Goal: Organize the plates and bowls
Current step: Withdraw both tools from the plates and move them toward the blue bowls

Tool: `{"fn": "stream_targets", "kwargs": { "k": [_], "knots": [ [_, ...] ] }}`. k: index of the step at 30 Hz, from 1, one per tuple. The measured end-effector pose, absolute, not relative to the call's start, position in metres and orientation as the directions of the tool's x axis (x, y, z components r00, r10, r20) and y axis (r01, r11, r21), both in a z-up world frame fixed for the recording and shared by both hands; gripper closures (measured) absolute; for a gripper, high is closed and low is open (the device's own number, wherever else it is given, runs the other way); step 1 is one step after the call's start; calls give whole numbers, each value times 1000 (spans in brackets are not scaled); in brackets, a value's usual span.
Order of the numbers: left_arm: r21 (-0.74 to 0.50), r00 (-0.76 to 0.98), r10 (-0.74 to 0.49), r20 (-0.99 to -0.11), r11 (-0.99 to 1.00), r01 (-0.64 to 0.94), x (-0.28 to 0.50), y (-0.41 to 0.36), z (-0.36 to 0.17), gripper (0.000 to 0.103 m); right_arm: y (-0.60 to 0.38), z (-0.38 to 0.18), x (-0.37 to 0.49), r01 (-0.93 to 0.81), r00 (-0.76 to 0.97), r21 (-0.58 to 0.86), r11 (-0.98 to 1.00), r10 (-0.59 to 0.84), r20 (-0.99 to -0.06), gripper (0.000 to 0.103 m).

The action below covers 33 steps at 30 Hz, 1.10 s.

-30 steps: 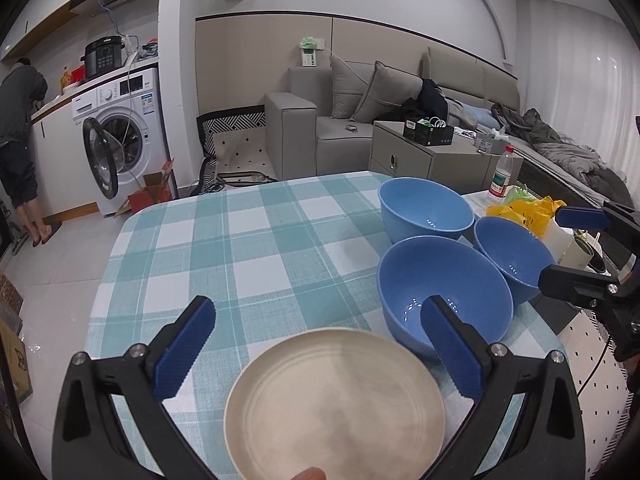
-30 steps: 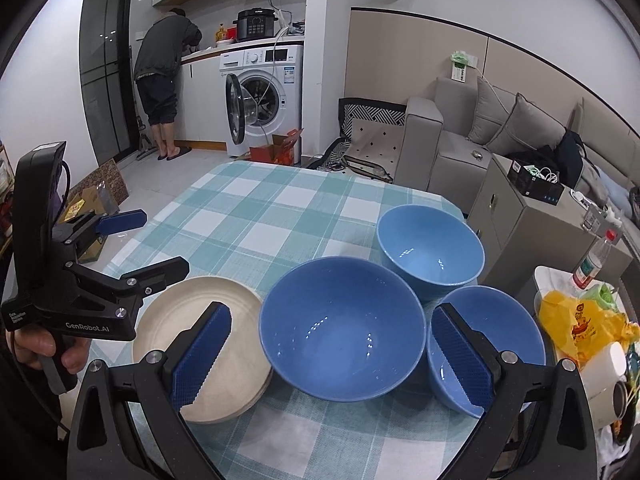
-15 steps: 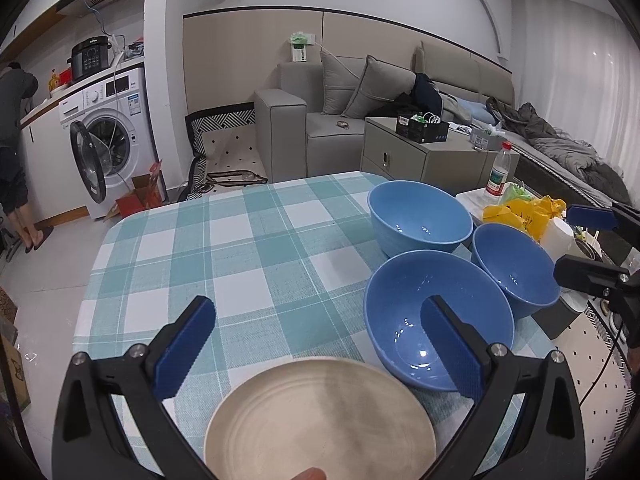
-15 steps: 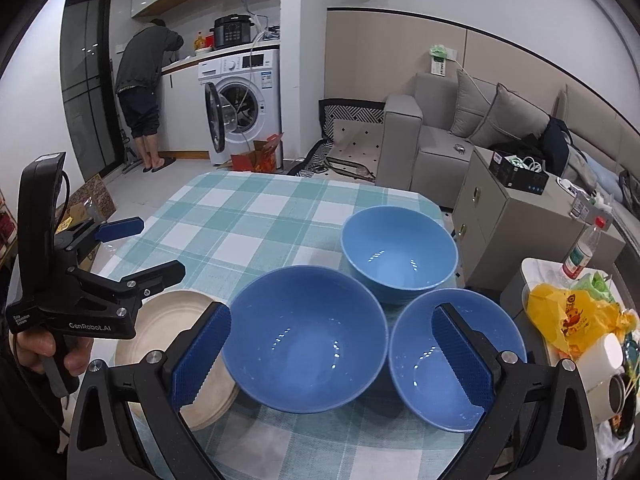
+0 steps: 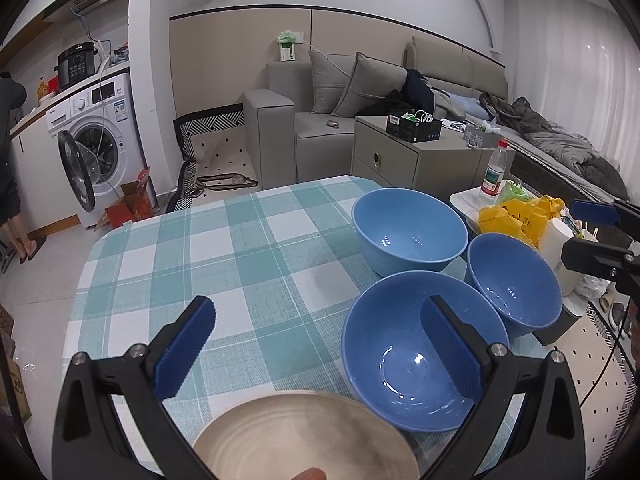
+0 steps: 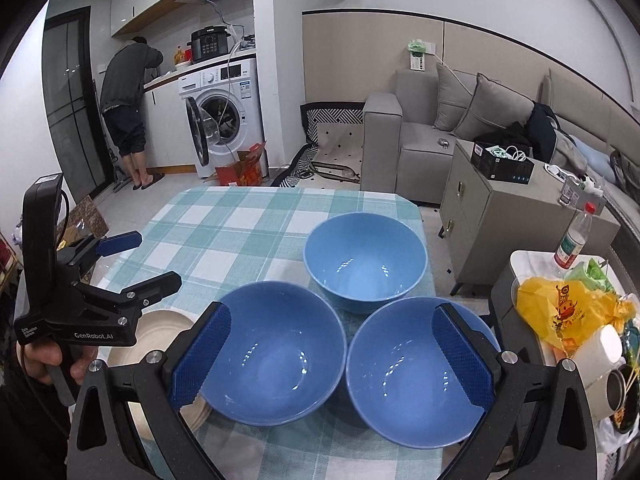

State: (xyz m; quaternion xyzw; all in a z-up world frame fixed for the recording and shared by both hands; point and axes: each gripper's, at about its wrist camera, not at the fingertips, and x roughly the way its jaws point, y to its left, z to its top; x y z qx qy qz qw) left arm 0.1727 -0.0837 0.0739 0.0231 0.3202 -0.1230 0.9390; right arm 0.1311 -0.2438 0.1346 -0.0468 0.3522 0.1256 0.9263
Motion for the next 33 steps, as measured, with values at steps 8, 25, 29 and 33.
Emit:
{"fn": "stream_targets", "kwargs": {
  "k": [8,25,29,33],
  "knots": [
    [-47,757,-231,-611,965,257,191,-94,75,0,-253,133,152,-262,708,21,965,207,-675,1],
    [-30,726,-238,-646,957,288,231,-125,71,0,-285,115,197,-198,687,70,978,189,-702,1],
    [-39,708,-244,-663,955,293,242,-131,67,0,-292,110,207,-189,677,79,979,188,-712,1],
    [-41,701,-240,-672,957,288,252,-137,65,0,-299,105,217,-179,669,84,980,184,-720,1]
  ]
}}
